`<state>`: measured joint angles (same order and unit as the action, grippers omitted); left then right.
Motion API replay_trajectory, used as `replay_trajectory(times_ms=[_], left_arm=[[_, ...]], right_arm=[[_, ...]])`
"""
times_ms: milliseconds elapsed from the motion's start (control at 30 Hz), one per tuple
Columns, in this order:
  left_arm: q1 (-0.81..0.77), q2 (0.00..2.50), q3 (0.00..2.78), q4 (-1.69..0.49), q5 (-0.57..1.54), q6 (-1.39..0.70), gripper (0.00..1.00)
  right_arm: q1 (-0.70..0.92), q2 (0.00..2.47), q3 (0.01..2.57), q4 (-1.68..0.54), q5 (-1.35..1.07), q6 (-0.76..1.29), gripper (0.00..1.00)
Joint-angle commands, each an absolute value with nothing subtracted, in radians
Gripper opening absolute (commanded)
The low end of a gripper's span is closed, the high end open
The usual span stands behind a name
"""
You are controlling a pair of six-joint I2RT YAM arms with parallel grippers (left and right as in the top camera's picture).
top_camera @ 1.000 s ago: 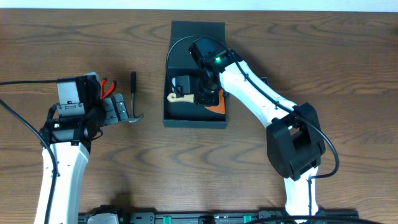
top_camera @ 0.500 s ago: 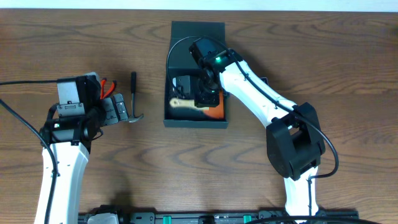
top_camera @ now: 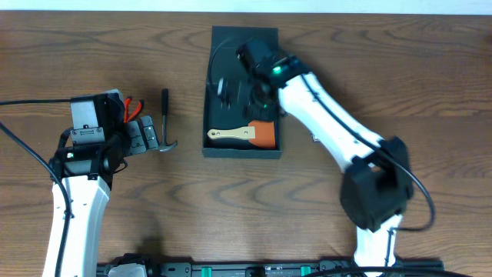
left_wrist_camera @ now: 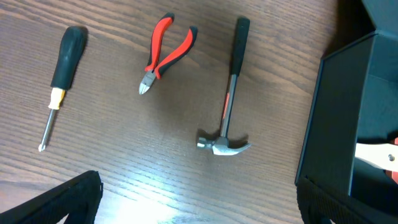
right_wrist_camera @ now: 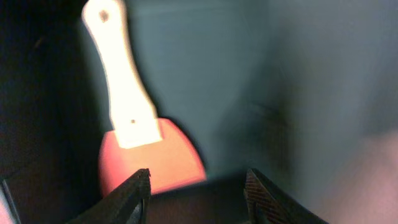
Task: Pack container
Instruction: 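Lower the scraper into the box and open the right gripper, then move the right gripper over the clear screwdriver case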
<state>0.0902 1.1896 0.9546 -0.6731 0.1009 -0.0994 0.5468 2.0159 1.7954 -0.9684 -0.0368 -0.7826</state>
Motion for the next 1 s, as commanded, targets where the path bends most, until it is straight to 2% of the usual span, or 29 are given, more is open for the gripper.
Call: replay_trajectory(times_ms=[0,133,300,367,533,767,967], left_arm=[[0.096,1.195,0.973,-0.673,0.090,-0.083,0.98],[0.096,1.195,0.973,-0.673,0.090,-0.083,0.98],[0.096,1.195,0.973,-0.673,0.090,-0.083,0.98],[0.096,1.195,0.973,-0.673,0.090,-0.083,0.98],[0.096,1.195,0.973,-0.673,0.090,-0.083,0.99],[0.096,1.195,0.973,-0.673,0.090,-0.083,0.98],[0.096,1.195,0.973,-0.673,0.090,-0.083,0.98]], right_arm=[[0.465,1.860,1.871,-0.950,0.048,-0.511,0.58],[0.317,1.766,1.872,-0.937,0.047,-0.203,0.74],[0.116,1.761,1.856,-1.065,0.044,0.053,0.70],[0.058,1.777,1.825,-1.118,0.023,0.120,0.75],[0.022,1.845,1.698,-1.130,-0.114,0.133,0.82],[0.086,1.980,1.608,-1.108,-0.038,0.098,0.86],[0.109,2.081,1.608,-1.068,-0.003,-0.005,0.94]])
